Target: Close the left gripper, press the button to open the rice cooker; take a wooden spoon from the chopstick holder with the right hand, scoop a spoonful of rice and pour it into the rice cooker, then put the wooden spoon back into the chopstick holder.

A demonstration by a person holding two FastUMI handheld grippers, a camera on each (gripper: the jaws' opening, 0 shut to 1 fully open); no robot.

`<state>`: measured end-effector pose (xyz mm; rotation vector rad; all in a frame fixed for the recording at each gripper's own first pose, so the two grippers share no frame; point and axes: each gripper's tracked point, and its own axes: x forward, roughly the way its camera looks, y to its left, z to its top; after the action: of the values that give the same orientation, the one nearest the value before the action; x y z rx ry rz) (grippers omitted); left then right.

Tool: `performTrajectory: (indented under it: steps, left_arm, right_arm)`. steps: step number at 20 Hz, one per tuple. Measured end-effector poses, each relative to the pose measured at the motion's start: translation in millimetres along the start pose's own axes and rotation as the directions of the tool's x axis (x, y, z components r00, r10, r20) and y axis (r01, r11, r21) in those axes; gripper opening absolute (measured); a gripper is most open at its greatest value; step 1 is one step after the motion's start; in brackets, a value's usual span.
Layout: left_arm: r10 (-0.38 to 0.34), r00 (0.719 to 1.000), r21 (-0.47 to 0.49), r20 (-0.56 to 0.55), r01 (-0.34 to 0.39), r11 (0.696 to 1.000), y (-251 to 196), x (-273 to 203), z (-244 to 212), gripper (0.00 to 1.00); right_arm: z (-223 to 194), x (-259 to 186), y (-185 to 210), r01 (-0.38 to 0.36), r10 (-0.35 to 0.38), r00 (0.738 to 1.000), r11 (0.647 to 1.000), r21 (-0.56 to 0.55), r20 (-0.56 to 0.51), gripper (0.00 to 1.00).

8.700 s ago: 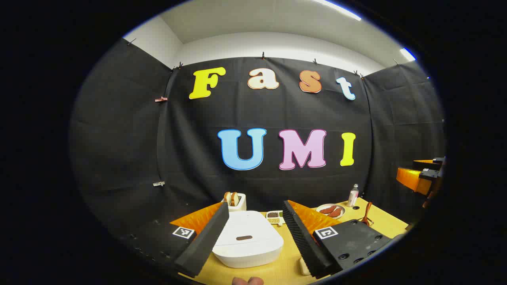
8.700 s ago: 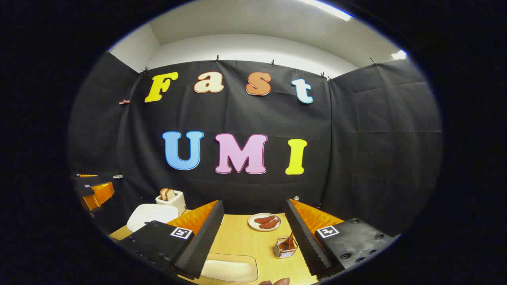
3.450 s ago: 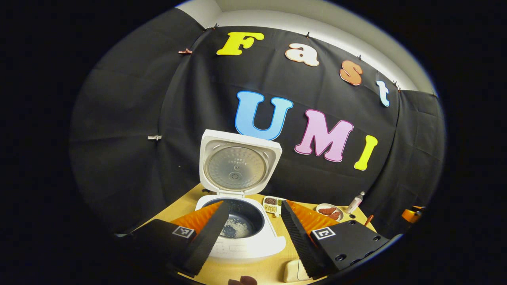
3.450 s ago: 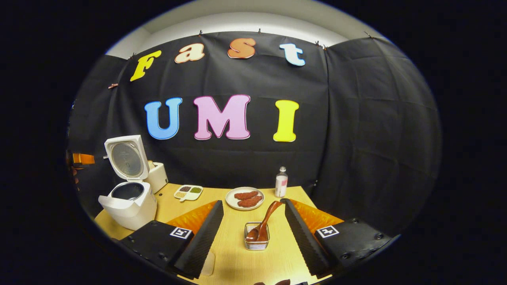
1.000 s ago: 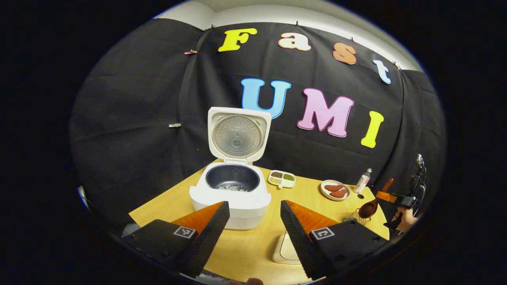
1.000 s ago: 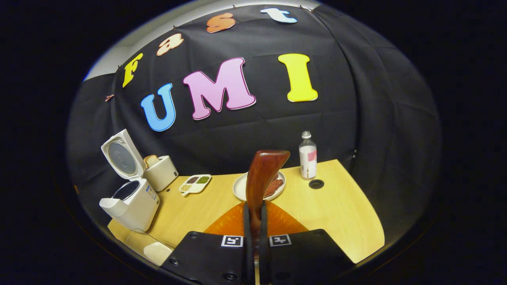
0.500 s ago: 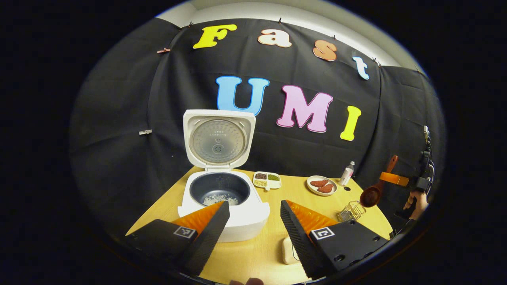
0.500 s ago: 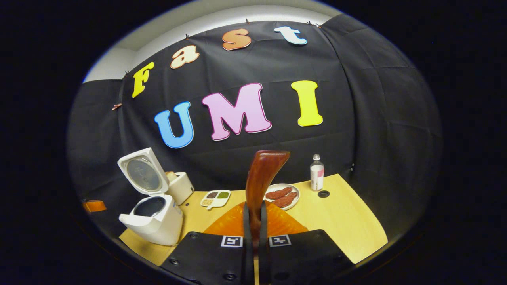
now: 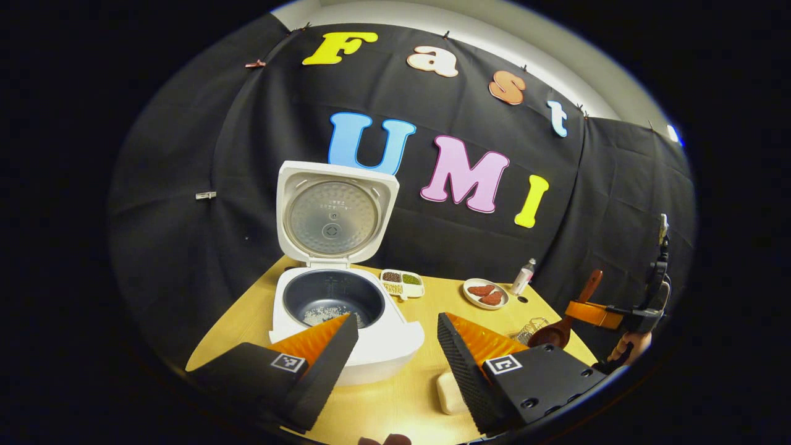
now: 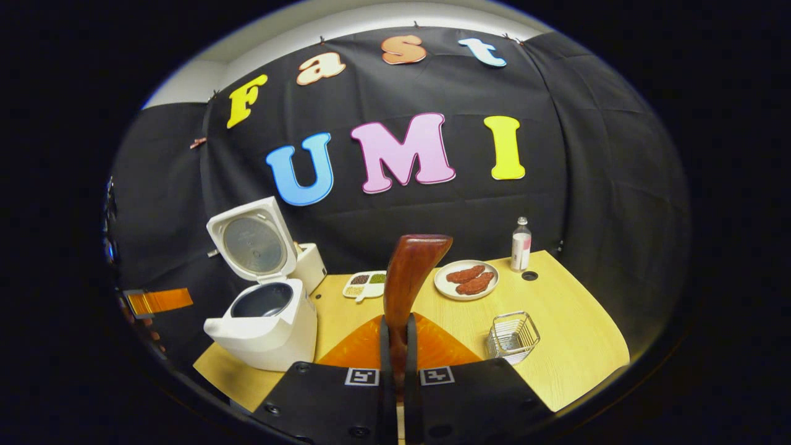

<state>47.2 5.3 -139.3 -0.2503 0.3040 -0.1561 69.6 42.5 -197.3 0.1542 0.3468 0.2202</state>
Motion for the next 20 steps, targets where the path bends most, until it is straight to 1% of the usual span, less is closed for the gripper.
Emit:
performTrajectory:
  steps: [3, 5, 6, 7, 9, 11, 14, 17, 18, 20]
  left_arm:
    - [0.001, 1.000, -0.023, -0.015, -0.001, 1.000, 15, -2, -5, 0.90]
    - [0.007, 1.000, -0.028, -0.015, -0.007, 1.000, 25, -2, -6, 0.90]
    - [0.010, 1.000, -0.024, -0.013, -0.010, 1.000, 29, -2, -5, 0.90]
    - [0.015, 1.000, -0.017, -0.011, -0.015, 1.000, 32, -1, -4, 0.90]
    - [0.023, 1.000, -0.002, -0.005, -0.023, 1.000, 38, 0, -1, 0.90]
    - [0.023, 1.000, 0.011, -0.001, -0.023, 1.000, 39, 1, 0, 0.90]
    - [0.017, 1.000, 0.027, -0.002, -0.017, 0.999, 39, 3, 2, 0.90]
    - [0.014, 1.000, 0.031, -0.003, -0.014, 0.999, 41, 4, 1, 0.90]
    - [0.014, 1.000, 0.033, -0.003, -0.014, 0.999, 41, 4, 2, 0.90]
    - [0.013, 1.000, 0.037, -0.005, -0.013, 0.999, 42, 4, 1, 0.90]
  right_arm:
    - [-35, 7, 14, 0.012, -0.017, 0.998, 0.997, -0.077, -0.062, 0.09]
    - [-56, 15, 11, 0.036, -0.051, 0.994, 0.989, -0.143, -0.101, 0.09]
    - [-65, 19, 8, 0.053, -0.074, 0.990, 0.983, -0.174, -0.120, 0.14]
    - [-73, 23, 5, 0.065, -0.093, 0.986, 0.978, -0.199, -0.135, 0.09]
    - [-81, 30, 4, 0.079, -0.119, 0.982, 0.966, -0.248, -0.148, 0.09]
    - [-88, 38, -2, 0.109, -0.162, 0.976, 0.943, -0.314, -0.148, 0.10]
    - [-94, 45, -5, 0.157, -0.218, 0.968, 0.915, -0.371, -0.128, 0.10]
    - [-111, 54, -5, 0.168, -0.241, 0.961, 0.901, -0.401, -0.138, 0.10]
    - [-120, 57, -5, 0.164, -0.242, 0.957, 0.905, -0.394, -0.158, 0.09]
    - [-135, 57, 0, 0.159, -0.230, 0.953, 0.935, -0.318, -0.200, 0.09]
